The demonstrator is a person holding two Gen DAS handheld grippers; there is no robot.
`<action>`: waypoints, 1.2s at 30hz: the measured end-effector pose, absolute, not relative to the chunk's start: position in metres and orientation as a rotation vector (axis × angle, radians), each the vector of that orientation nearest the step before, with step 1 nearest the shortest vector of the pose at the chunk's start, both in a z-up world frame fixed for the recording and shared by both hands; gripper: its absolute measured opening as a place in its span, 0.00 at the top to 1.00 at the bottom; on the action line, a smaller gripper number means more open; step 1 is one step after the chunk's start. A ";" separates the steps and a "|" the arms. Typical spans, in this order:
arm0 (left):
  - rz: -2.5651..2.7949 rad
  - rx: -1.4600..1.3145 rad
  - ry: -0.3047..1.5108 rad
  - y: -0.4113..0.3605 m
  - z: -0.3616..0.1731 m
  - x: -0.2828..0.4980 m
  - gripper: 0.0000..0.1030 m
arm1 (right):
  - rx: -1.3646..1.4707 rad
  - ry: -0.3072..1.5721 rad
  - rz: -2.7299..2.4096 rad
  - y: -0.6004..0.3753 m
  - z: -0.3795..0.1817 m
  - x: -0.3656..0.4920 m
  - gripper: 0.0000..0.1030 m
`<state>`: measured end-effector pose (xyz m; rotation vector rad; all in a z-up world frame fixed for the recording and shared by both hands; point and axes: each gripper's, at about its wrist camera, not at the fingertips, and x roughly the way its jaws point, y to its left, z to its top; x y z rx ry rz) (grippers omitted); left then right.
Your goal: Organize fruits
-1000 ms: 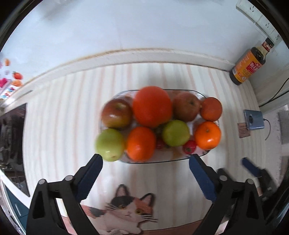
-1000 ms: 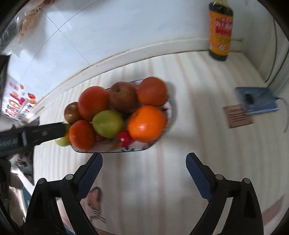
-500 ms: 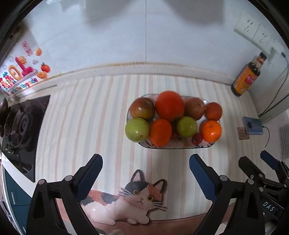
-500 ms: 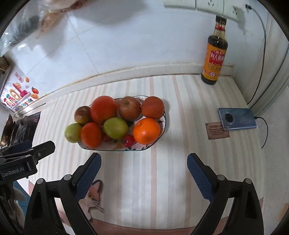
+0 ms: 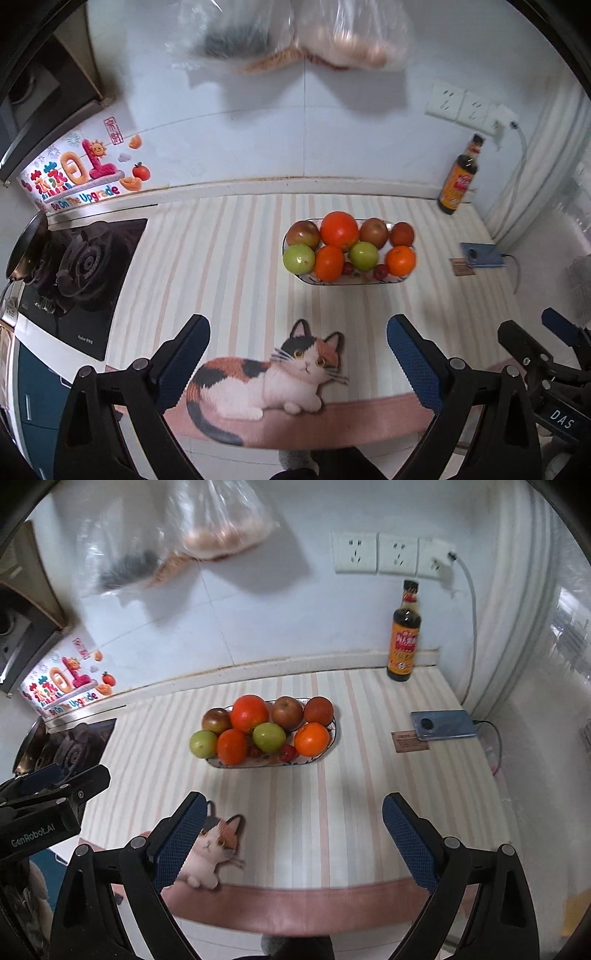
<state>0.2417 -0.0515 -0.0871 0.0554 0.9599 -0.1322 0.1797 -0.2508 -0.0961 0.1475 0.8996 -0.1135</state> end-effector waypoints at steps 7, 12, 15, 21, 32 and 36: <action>-0.156 0.066 0.884 -0.034 -0.056 0.177 0.04 | 0.151 0.833 -0.131 -0.229 -0.055 0.106 0.05; -0.164 0.054 0.855 -0.027 -0.039 0.145 0.04 | 0.128 0.784 -0.133 -0.220 -0.029 0.068 0.03; -0.151 0.050 0.821 -0.023 -0.029 0.126 0.04 | 0.112 0.749 -0.122 -0.217 -0.013 0.050 0.02; -0.129 0.027 0.786 -0.024 -0.015 0.101 0.04 | 0.109 0.727 -0.075 -0.217 0.004 0.034 0.02; -0.091 0.017 0.786 -0.029 -0.015 0.100 0.04 | 0.125 0.739 -0.030 -0.231 0.004 0.042 0.02; -0.087 0.013 0.810 -0.033 -0.019 0.116 0.03 | 0.131 0.767 -0.019 -0.234 -0.003 0.063 0.02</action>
